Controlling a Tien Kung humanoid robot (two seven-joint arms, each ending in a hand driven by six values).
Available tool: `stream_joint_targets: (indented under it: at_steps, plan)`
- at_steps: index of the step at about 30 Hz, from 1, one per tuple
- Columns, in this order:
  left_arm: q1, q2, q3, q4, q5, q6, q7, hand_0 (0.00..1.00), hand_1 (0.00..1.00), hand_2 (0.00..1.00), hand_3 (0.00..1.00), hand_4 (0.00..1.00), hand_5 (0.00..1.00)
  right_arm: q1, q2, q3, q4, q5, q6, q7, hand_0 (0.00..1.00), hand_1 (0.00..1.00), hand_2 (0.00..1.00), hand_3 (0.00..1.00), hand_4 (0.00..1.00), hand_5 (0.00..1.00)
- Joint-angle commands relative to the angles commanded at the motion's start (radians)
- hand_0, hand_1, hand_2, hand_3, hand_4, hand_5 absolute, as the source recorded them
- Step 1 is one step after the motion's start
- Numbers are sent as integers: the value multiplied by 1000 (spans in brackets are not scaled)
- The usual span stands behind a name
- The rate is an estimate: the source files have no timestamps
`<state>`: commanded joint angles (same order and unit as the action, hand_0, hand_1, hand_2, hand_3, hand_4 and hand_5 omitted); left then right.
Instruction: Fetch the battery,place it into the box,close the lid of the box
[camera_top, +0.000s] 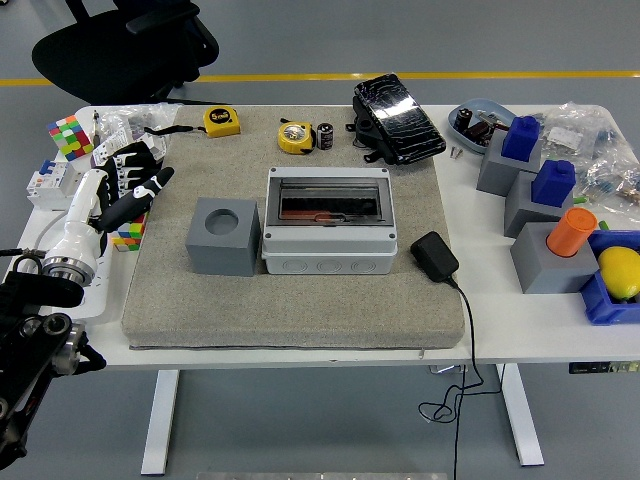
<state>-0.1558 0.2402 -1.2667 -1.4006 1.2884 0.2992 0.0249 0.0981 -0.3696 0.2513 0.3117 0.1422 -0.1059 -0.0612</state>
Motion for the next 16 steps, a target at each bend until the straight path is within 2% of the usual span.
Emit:
stream_joint_targets:
  at_steps: [16]
  plan:
    - [15,-6,-8,-2,-1,-1,1,591,642,638,714,995,539,-12,12,13,2,-9,3,4,507,622,668,588,964,529]
